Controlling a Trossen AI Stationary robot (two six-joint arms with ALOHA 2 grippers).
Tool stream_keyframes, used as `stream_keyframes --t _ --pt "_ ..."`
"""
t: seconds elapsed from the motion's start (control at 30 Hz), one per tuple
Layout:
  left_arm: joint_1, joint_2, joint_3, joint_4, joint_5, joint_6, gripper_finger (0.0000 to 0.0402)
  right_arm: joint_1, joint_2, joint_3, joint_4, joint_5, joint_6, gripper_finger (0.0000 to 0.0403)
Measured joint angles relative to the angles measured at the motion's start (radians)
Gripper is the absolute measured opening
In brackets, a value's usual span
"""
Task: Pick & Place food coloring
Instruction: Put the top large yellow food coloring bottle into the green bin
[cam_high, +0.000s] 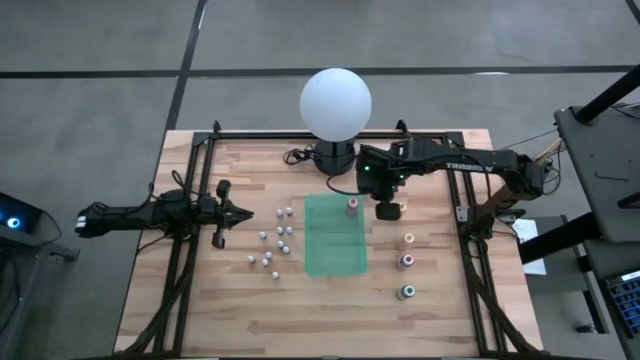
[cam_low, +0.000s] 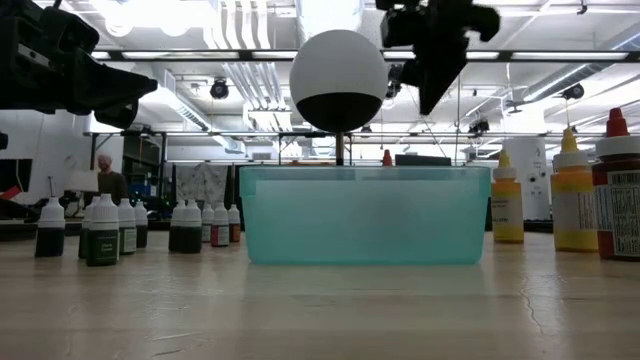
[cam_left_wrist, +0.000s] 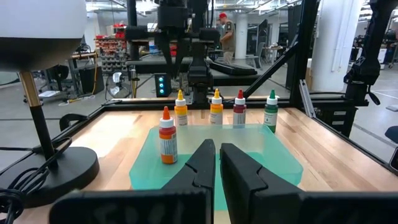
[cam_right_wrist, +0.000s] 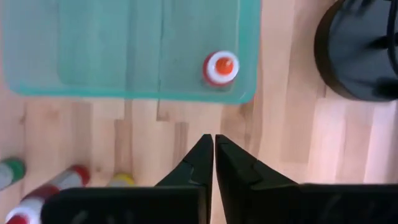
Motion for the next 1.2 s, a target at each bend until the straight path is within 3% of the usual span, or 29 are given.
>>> stream_keyframes --t 0.7,1.2 --pt "0.0 0.0 0.0 0.0 0.0 0.0 0.0 0.002 -0.273 -0.004 -0.105 -0.005 0.072 0.0009" --pt "0.0 0.0 0.0 0.0 0.0 0.0 0.0 0.001 -0.341 -0.021 -0.182 -0.029 0.135 0.0009"
